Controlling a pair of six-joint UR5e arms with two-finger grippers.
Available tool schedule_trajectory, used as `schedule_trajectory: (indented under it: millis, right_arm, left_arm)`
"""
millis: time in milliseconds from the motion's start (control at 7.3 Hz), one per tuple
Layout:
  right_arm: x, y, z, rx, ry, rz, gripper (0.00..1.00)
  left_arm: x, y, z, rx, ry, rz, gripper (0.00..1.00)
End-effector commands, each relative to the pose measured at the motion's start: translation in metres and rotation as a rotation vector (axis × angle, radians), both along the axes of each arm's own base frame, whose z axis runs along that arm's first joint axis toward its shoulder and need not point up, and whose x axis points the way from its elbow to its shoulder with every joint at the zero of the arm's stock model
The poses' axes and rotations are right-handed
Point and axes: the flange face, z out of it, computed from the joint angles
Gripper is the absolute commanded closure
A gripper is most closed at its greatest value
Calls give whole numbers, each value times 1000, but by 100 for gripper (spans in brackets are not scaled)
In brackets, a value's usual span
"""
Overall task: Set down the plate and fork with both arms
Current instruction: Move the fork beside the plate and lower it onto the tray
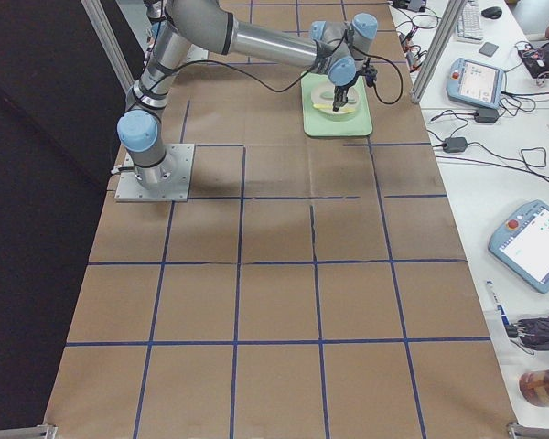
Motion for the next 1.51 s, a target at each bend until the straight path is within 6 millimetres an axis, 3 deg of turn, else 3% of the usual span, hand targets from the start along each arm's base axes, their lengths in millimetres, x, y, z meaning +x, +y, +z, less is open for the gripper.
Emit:
schedule_trajectory:
  millis: [0, 274, 548, 685, 821, 958, 1095, 1369]
  right_arm:
    - [-6, 0, -40, -51, -8, -7, 100]
    - [-3, -8, -76, -45, -7, -7, 100]
    - [-1, -11, -71, -62, -7, -9, 97]
    - [0, -11, -72, -61, -7, -7, 61]
    - [-1, -11, -69, -64, -7, -7, 8]
    - [-1, -10, -68, -62, -7, -9, 0]
    - [-7, -11, -51, -77, -9, -12, 0]
    - [-13, 11, 12, -78, -11, 38, 0]
  left_arm:
    - [0, -1, 1, -6, 1, -2, 1]
    - [1, -1, 1, -7, 1, 0, 1]
    - [1, -1, 1, -7, 1, 0, 1]
    - [1, -1, 1, -7, 1, 0, 1]
    - [1, -1, 1, -7, 1, 0, 1]
    - [1, -1, 1, -7, 1, 0, 1]
    - [1, -1, 1, -7, 1, -2, 1]
    - [1, -1, 1, -7, 1, -2, 1]
